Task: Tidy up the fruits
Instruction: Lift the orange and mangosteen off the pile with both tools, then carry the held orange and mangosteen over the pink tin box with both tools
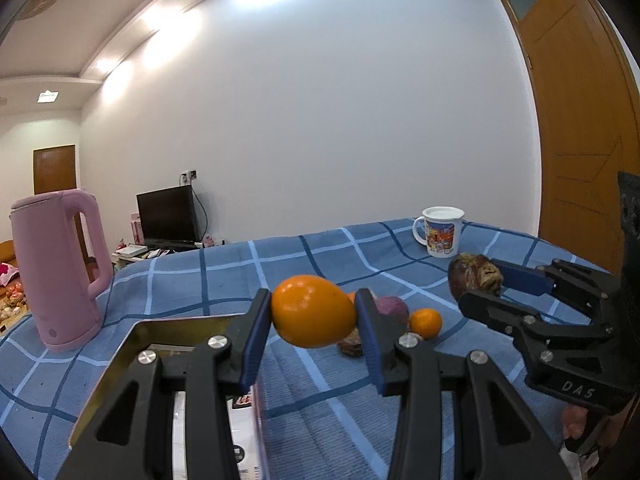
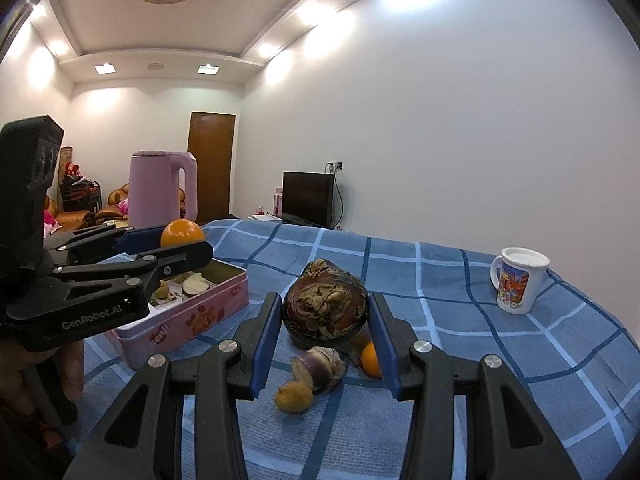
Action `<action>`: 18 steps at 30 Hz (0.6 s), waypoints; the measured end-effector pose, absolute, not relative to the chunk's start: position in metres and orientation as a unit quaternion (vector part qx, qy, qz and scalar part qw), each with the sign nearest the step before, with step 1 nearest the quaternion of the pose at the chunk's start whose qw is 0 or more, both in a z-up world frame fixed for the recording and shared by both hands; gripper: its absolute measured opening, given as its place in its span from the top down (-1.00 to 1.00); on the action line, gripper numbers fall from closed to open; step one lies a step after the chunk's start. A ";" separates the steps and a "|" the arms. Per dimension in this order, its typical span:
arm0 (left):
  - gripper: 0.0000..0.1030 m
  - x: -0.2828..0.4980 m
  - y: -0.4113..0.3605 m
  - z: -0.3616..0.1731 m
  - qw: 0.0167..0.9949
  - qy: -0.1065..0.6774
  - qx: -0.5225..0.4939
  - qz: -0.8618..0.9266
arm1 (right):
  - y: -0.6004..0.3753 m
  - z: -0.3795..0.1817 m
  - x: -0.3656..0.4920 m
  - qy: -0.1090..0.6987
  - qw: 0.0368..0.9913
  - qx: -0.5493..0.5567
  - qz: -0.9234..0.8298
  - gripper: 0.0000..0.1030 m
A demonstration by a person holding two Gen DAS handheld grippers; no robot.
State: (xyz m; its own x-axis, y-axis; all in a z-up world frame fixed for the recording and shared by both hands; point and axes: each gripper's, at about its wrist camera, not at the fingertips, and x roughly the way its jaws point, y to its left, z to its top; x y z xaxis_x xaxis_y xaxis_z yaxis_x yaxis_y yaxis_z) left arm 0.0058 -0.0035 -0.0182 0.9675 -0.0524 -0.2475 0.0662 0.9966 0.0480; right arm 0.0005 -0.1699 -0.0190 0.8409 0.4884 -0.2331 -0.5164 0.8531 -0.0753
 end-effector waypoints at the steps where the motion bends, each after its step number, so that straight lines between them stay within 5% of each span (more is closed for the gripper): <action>1: 0.15 0.006 -0.002 -0.019 0.991 0.125 0.027 -0.028 | -0.169 -0.018 0.000 0.103 0.957 -0.069 0.264 0.11; 18: 0.14 0.008 0.021 -0.019 0.990 0.141 0.019 -0.008 | -0.143 -0.005 0.010 0.107 0.945 -0.076 0.301 0.11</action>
State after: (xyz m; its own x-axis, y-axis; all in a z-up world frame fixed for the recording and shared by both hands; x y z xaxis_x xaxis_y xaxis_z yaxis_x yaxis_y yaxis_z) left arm 0.0078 0.0212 -0.0192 0.9603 -0.0104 -0.2788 0.0212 0.9991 0.0356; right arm 0.0096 -0.1427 -0.0048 0.7963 0.5518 -0.2481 -0.5842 0.8079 -0.0782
